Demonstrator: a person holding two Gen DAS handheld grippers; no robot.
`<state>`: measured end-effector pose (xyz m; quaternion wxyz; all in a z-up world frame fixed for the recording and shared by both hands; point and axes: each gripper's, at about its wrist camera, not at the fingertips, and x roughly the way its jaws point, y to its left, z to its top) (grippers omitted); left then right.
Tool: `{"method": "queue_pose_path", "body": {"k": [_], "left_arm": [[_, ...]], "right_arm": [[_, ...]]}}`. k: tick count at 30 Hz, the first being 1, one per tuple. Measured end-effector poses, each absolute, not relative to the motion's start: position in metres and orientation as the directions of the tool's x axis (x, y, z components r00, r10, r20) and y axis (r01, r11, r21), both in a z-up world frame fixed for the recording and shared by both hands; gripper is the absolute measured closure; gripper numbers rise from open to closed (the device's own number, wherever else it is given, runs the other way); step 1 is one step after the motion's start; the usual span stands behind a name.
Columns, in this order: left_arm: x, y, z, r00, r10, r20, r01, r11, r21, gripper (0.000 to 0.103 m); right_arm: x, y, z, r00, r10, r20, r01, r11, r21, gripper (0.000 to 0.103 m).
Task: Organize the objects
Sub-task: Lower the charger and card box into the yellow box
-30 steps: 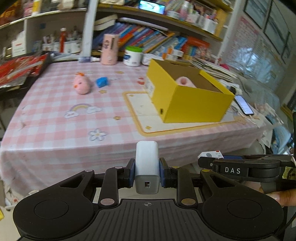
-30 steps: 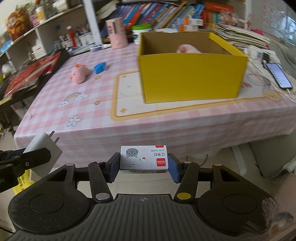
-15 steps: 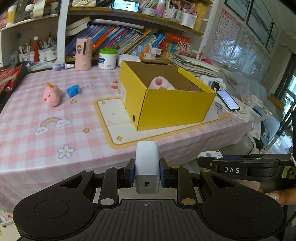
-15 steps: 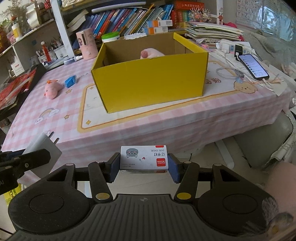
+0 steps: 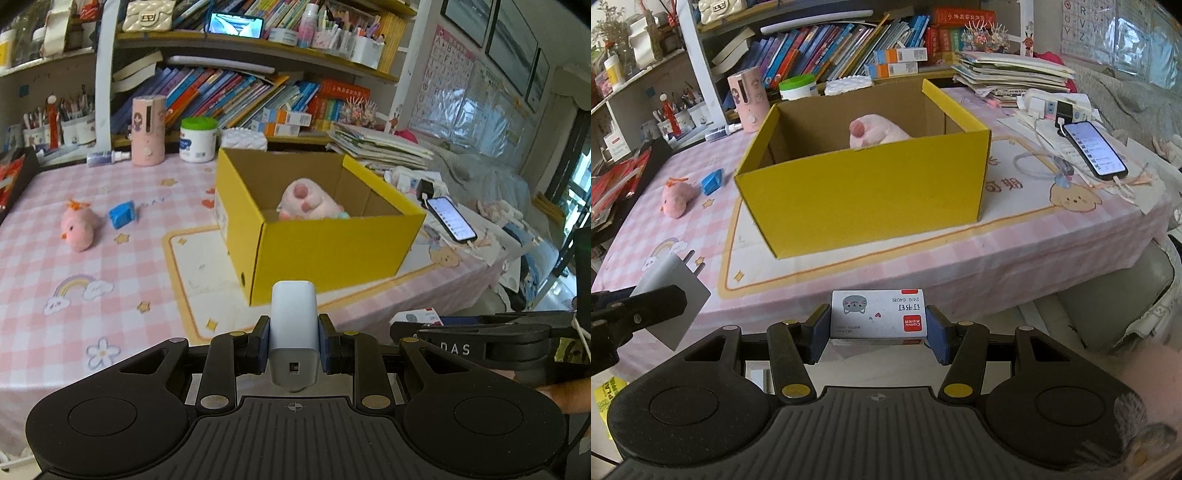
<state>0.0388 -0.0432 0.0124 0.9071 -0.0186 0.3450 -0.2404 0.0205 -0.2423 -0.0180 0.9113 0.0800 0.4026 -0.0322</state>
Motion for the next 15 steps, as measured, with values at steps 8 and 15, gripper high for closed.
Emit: {"method": "queue_pose_path", "body": {"k": [8, 15], "left_arm": [[0.068, -0.070, 0.027, 0.672, -0.458, -0.582, 0.428, 0.881, -0.200, 0.079], [0.101, -0.099, 0.039, 0.710, -0.449, -0.542, 0.424, 0.888, -0.180, 0.079]], "right_arm": [[0.051, -0.265, -0.007, 0.698, 0.017, -0.716, 0.094, 0.989, 0.115, 0.052], [0.087, -0.291, 0.015, 0.765, 0.034, -0.643, 0.050, 0.992, 0.113, 0.052]]}}
